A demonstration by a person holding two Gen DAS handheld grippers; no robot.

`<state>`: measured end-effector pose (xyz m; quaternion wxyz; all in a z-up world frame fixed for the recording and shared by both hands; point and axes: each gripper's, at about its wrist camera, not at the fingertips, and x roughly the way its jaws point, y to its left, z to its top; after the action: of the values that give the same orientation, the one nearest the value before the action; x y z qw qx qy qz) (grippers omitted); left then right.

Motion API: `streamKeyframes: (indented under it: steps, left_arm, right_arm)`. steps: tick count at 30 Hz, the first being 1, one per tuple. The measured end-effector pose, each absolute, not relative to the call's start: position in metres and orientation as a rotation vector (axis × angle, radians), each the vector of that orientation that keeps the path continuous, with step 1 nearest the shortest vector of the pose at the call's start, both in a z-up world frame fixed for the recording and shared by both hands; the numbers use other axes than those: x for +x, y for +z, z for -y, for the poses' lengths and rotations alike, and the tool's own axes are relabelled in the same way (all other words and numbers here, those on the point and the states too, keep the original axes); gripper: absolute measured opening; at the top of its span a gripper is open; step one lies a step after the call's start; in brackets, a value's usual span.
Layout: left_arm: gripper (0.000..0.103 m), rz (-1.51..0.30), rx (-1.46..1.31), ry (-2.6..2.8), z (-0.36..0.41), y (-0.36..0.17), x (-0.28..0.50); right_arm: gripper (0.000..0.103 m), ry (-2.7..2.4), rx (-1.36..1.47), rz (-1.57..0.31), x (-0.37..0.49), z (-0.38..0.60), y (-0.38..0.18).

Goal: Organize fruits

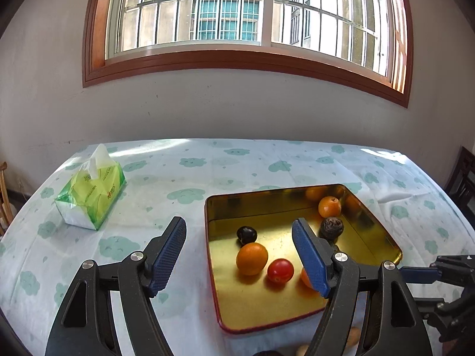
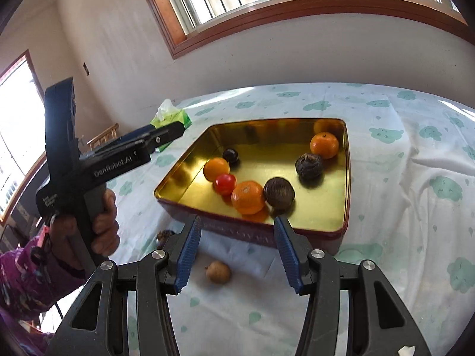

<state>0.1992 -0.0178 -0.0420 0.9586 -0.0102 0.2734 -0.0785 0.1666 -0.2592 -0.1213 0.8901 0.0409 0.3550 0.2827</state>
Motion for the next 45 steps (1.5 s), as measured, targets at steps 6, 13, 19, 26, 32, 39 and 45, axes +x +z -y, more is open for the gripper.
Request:
streamKeyframes:
  steps: [6, 13, 19, 26, 32, 39, 45]
  left_arm:
    - [0.074, -0.663, -0.022, -0.165, -0.018, -0.072, 0.155]
    - [0.074, -0.693, -0.044, -0.19, -0.044, -0.088, 0.117]
    - [0.074, -0.691, -0.023, -0.258, -0.032, -0.089, 0.103]
    - [0.073, -0.715, -0.006, -0.321, -0.023, -0.092, 0.098]
    - [0.073, -0.717, -0.017, -0.335, -0.023, -0.093, 0.1]
    - [0.069, -0.726, -0.012, -0.342, -0.02, -0.095, 0.1]
    - [0.069, -0.731, -0.019, -0.345, -0.019, -0.096, 0.101]
  right_arm:
    - [0.049, 0.577, -0.025, -0.819, 0.157, 0.233, -0.155]
    - [0.049, 0.559, -0.041, -0.813, 0.153, 0.225, -0.159]
    - [0.049, 0.543, -0.058, -0.83, 0.157, 0.222, -0.161]
    - [0.045, 0.54, -0.077, -0.843, 0.158, 0.214, -0.168]
    - [0.045, 0.535, -0.057, -0.839, 0.159, 0.217, -0.169]
    - [0.04, 0.539, -0.06, -0.839, 0.16, 0.216, -0.17]
    - [0.039, 0.543, -0.055, -0.841, 0.161, 0.213, -0.17]
